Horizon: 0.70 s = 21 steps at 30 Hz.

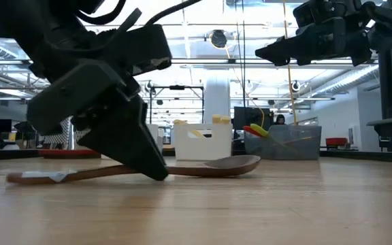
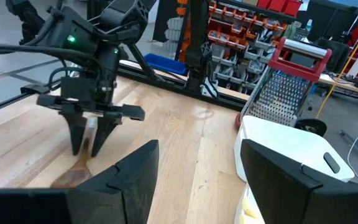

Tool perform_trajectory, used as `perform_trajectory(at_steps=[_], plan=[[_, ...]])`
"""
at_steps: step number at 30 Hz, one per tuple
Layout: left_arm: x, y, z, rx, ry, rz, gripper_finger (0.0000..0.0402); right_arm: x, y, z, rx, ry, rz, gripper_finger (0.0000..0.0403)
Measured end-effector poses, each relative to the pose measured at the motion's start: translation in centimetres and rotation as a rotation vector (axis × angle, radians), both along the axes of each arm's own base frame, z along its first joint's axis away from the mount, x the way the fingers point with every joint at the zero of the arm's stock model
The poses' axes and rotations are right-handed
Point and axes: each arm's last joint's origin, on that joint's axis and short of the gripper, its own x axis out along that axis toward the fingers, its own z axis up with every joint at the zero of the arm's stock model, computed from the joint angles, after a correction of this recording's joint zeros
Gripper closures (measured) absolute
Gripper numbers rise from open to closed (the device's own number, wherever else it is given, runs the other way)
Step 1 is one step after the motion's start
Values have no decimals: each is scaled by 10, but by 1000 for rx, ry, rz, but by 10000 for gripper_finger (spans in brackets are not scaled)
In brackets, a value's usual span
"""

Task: Pick & Place Kitchen Items
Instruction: Put the brown serving spoon into the black bin

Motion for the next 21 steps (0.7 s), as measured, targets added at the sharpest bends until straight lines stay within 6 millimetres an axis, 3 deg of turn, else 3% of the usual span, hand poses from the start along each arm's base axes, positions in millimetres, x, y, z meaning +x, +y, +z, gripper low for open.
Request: perform_trajectory(at_steps=[8,15,21], plan=[[-6,17,22,-134,86,48,295,0,0,-1,3,8,0,182],[-5,30,22,-99,159,-14,379,-1,0,-6,26,66,0,187],[-1,44,32,33,135,-103,372,-2,1,-11,153,128,-17,194]])
